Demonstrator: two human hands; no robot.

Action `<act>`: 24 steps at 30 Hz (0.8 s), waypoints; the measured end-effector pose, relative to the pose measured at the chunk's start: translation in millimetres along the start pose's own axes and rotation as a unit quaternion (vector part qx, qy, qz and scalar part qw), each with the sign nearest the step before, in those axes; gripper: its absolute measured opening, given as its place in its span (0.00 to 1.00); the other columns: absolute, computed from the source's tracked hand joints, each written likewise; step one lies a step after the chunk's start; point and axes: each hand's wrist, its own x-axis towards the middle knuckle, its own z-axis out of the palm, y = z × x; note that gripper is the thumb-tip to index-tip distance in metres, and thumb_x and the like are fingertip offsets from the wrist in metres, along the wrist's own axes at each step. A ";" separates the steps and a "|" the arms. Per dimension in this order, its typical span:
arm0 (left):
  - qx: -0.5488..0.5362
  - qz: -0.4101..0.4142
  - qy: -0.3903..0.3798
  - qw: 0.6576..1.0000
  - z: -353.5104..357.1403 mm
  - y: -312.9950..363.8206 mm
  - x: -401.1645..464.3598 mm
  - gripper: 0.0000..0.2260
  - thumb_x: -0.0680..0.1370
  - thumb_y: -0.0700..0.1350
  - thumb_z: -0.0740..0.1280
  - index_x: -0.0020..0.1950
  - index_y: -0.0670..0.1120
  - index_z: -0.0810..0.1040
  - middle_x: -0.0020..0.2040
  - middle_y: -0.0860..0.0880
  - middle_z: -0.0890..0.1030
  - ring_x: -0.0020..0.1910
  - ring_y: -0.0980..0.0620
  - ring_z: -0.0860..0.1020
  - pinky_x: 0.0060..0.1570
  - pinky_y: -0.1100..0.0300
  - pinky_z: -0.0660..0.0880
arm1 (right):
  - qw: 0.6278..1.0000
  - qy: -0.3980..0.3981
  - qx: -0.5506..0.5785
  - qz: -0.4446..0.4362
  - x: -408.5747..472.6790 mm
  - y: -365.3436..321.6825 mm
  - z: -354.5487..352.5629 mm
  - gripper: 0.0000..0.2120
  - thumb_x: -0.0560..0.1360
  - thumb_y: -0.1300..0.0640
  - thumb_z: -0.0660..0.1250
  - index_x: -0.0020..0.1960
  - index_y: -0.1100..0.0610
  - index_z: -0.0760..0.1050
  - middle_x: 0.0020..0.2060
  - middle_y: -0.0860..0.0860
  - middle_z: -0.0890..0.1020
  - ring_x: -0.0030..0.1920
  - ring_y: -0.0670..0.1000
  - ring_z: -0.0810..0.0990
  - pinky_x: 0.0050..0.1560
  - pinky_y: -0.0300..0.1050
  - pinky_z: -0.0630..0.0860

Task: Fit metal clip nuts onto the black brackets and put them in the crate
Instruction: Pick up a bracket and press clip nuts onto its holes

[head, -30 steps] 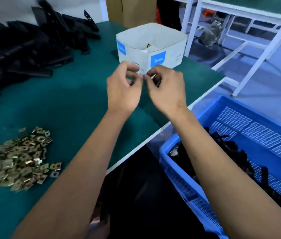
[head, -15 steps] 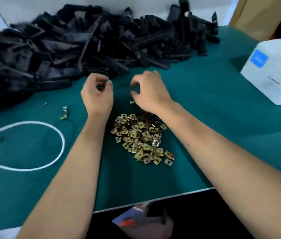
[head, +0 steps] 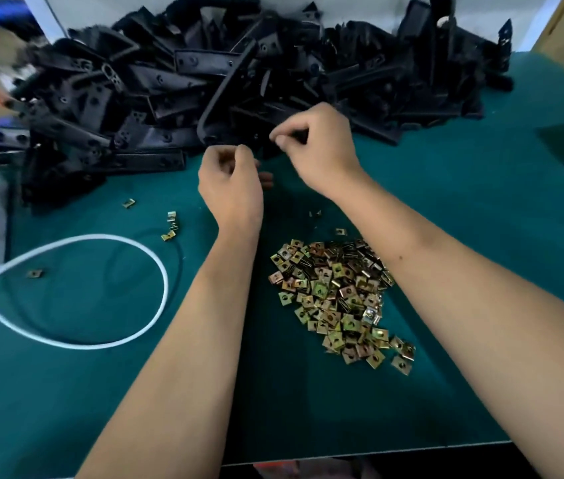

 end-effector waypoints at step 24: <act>-0.028 0.234 -0.130 0.963 -16.7 25.5 7.0 0.13 0.85 0.40 0.57 0.69 0.38 0.66 0.42 0.47 0.81 0.40 0.48 0.81 0.44 0.50 0.79 | 0.985 -0.159 -0.070 0.004 -68.9 40.0 -59.2 0.10 0.73 0.48 0.78 0.53 0.48 0.84 0.49 0.47 0.80 0.47 0.46 0.77 0.49 0.41 0.73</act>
